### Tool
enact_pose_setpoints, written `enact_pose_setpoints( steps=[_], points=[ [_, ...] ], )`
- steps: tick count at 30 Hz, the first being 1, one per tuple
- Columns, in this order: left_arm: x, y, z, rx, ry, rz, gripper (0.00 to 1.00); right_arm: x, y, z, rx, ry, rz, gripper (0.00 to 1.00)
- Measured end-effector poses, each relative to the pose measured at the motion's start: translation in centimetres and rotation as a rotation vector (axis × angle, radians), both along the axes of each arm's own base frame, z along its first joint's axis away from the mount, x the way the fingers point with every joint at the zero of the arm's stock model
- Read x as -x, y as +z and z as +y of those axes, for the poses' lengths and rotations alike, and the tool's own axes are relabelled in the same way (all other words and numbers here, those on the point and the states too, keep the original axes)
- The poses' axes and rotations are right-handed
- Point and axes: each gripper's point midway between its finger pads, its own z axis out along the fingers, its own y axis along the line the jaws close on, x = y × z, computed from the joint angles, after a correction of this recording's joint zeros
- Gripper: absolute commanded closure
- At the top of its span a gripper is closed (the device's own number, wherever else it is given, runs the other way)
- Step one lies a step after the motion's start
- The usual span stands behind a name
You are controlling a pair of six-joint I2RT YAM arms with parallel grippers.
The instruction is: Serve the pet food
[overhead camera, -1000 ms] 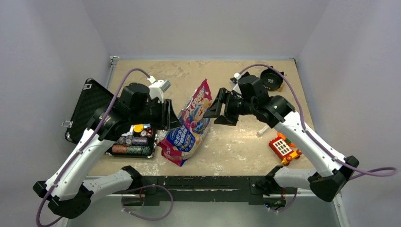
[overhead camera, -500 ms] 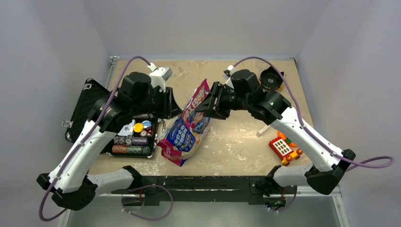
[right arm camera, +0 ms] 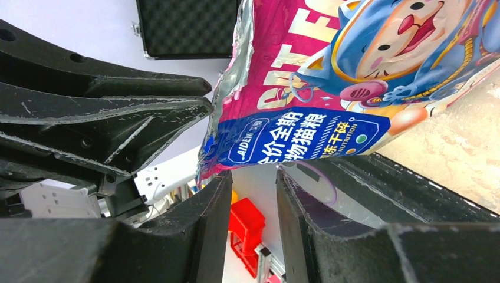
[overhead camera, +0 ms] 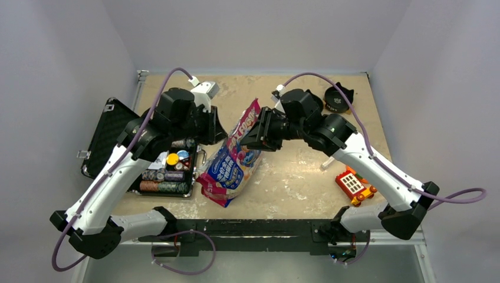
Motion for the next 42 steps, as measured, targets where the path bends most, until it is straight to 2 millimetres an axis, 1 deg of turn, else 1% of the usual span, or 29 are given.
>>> enact_pose_setpoints(
  steps=[2,6,7,9,13,18,21,31,37,42],
  points=[
    [-0.1,-0.4,-0.2,-0.001,-0.005,0.005,0.83,0.0,-0.3,0.3,0.007,0.005,0.007,0.62],
    [0.0,-1.4,-0.5,-0.005,-0.019,0.027,0.9,-0.4,-0.5,0.8,0.015,0.006,0.014,0.63],
    [0.0,-1.5,-0.6,-0.007,-0.023,0.033,0.91,-0.5,-0.5,0.9,0.015,0.006,0.015,0.67],
    [0.0,-1.7,-0.7,-0.007,-0.028,0.037,0.94,-0.8,-0.4,1.2,0.016,0.005,0.018,0.71],
    [0.2,-1.8,-0.9,0.001,-0.043,0.044,1.0,-1.5,0.1,2.0,0.014,-0.009,0.038,0.71],
    [0.4,-1.8,-1.2,0.013,-0.06,0.051,1.0,-2.5,0.5,3.6,0.012,-0.015,0.062,0.7],
    [0.4,-2.1,-1.1,0.009,-0.056,0.054,1.0,-2.8,0.1,4.4,0.025,-0.011,0.075,0.7],
    [0.4,-1.9,-1.0,0.015,-0.054,0.043,1.0,-2.4,-1.9,3.3,0.092,-0.052,0.108,0.69],
    [0.4,-1.8,-1.1,0.017,-0.056,0.044,1.0,-2.3,-2.0,3.2,0.097,-0.054,0.112,0.69],
    [0.4,-1.9,-1.0,0.015,-0.05,0.045,1.0,-2.6,-2.2,3.7,0.1,-0.04,0.115,0.7]
  ],
)
